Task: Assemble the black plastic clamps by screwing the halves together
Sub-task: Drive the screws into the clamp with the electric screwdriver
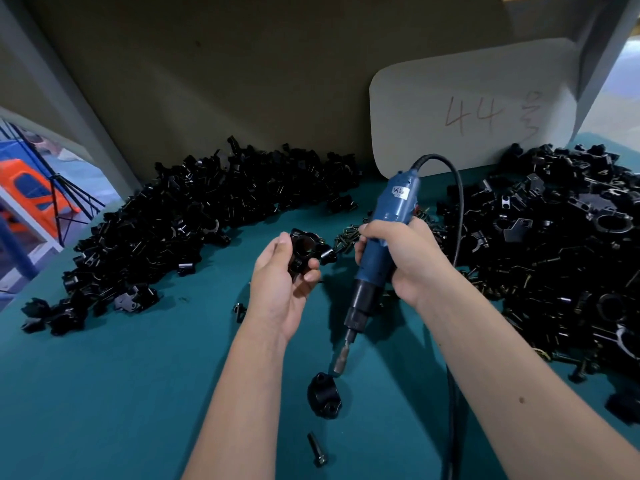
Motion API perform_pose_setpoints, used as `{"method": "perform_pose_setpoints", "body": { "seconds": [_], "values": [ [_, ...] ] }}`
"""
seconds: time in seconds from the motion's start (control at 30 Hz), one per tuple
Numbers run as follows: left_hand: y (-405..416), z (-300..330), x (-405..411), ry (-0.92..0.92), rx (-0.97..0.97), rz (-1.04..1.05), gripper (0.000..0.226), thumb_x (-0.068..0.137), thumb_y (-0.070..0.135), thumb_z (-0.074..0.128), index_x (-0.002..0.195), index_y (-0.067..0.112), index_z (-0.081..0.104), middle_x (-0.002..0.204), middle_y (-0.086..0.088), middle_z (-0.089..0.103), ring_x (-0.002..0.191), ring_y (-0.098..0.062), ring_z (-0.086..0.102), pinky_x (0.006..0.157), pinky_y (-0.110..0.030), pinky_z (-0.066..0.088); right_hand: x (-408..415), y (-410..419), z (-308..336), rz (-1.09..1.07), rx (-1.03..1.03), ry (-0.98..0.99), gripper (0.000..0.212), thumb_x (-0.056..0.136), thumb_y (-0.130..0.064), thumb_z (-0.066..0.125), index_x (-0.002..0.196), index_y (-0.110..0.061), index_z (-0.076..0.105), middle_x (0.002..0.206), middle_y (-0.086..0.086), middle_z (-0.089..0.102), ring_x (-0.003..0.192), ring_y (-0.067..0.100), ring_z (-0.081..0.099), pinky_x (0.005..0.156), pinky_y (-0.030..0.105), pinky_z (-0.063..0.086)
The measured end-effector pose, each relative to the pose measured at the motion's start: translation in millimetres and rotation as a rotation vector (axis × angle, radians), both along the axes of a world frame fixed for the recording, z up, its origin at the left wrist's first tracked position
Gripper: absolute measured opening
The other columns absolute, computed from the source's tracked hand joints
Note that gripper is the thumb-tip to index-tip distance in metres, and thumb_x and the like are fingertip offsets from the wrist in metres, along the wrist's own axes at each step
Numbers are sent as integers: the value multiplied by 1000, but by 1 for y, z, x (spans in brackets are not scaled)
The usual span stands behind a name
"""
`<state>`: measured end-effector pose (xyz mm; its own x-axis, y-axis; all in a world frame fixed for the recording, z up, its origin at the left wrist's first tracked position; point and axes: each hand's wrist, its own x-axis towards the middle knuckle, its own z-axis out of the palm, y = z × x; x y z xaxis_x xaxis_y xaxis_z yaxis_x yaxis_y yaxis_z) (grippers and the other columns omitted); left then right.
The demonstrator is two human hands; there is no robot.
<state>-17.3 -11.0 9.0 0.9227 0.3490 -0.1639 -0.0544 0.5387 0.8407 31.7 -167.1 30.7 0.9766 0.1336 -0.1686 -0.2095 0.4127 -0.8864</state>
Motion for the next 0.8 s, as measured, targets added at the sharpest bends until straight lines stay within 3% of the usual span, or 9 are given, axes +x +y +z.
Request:
{"method": "perform_pose_setpoints", "body": {
  "seconds": [0.13,0.27,0.4,0.57,0.8],
  "values": [
    [-1,-2,1,-13,32,11,19,108,28,55,98,12,59,72,3,69,58,-11,58,50,-20,49,-2,2,-1,-12,-33,-26,42,88,8,67,125,-2,50,92,15,61,63,20,66,66,35,60],
    [-2,-2,2,-4,69,17,19,107,29,55,99,13,59,70,6,69,56,-8,60,51,-20,52,-3,3,-2,-42,-12,-42,45,90,7,67,131,-1,49,95,15,62,64,19,68,67,34,61],
    [1,-5,2,11,173,31,23,108,29,54,92,14,59,77,1,64,52,-9,54,43,-21,44,-5,1,6,-173,129,-100,33,92,0,71,119,-5,54,81,8,65,61,18,64,62,33,59],
    [9,-14,3,128,534,84,36,109,41,46,90,15,63,67,-6,58,41,-12,42,34,-22,28,-3,-10,22,-498,345,-143,27,89,-5,75,98,-10,50,60,1,58,49,16,54,50,31,49],
    [1,-18,3,186,703,-170,33,109,39,47,85,24,65,43,11,41,38,-12,34,36,-21,24,-2,-22,30,-752,469,-178,28,83,-5,69,95,-10,45,60,4,52,48,19,47,52,31,43]
  ]
}}
